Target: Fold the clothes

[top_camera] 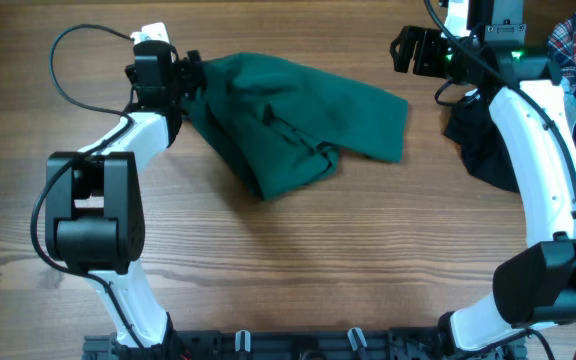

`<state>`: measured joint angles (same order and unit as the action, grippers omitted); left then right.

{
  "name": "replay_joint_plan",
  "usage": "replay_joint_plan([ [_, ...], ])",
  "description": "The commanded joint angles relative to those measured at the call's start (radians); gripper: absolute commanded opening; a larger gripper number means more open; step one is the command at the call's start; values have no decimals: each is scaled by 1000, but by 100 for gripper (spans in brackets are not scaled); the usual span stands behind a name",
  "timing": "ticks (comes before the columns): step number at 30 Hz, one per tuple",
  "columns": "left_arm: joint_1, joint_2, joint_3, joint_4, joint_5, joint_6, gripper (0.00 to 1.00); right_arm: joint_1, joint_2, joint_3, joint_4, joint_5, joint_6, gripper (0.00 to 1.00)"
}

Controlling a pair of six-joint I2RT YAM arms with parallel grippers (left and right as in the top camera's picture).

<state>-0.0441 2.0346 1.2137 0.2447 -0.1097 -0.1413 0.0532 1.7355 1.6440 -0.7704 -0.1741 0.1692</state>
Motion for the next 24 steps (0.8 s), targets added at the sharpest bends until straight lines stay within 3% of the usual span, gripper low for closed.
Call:
replay_joint_plan([
  [1, -23, -66, 13, -84, 132, -27, 100, -1, 10, -3, -10, -9, -48, 100],
  [12, -77, -431, 13, -747, 424, -29, 100, -1, 10, -3, -111, -114, -92, 100],
  [20, -146, -528, 12, -1081, 483, -107, 100, -1, 10, -3, -287, -172, -119, 99],
  [24, -201, -503, -1, -1150, 479, -111, 100, -1, 10, -3, -323, -171, -144, 99],
])
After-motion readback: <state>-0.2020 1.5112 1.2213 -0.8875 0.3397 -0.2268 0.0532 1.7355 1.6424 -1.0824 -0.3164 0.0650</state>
